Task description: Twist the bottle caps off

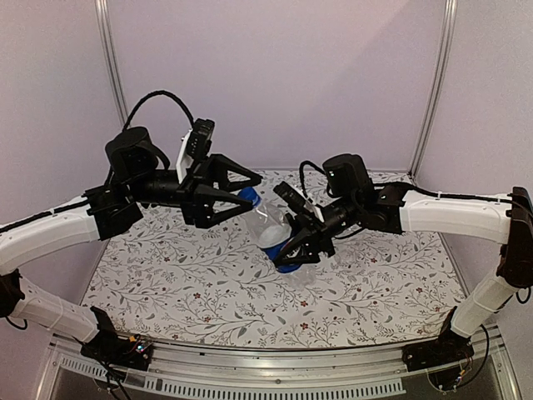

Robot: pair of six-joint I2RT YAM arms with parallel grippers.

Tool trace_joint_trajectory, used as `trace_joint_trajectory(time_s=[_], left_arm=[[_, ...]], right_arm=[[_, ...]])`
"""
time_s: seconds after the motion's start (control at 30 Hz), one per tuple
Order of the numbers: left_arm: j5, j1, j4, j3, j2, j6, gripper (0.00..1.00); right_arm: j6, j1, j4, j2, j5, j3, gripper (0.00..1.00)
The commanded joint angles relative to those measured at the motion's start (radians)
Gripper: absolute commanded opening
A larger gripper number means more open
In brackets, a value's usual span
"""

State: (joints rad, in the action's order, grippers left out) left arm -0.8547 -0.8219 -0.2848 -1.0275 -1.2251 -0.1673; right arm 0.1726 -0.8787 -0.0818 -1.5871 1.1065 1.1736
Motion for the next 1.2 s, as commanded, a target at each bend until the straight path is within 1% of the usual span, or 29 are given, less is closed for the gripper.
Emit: trace_joint_trajectory(time_s=[0.0,0.17,0.53,0.83,0.93,1.17], left_arm=[[-0.026,0.016,-0.052,-0.013,-0.004,-0.019,0.64],[-0.027,0.02,-0.058,-0.011,-0.006,-0.028,0.55],[-0.032,0.022,-0.057,-0.005,-0.023,-0.034,0.52],[-0.036,0.023,-0.068,0.004,-0.024,-0.04,0.45],[-0.038,0.024,-0.067,0.009,-0.024,-0.041,0.39],[-0.033,0.025,-0.063,0.024,-0.015,-0.04,0.36]], right_arm=[[-0.007,-0.006,0.017,-0.011,0.02,0.023,0.48],[-0.007,-0.006,0.017,-0.011,0.011,0.021,0.48],[-0.007,-0.007,0.016,-0.011,0.003,0.023,0.48],[-0.005,-0.006,0.014,-0.015,-0.005,0.022,0.48],[-0.005,-0.007,0.014,-0.014,-0.014,0.023,0.48],[-0.01,-0.007,0.01,-0.011,-0.044,0.024,0.48]])
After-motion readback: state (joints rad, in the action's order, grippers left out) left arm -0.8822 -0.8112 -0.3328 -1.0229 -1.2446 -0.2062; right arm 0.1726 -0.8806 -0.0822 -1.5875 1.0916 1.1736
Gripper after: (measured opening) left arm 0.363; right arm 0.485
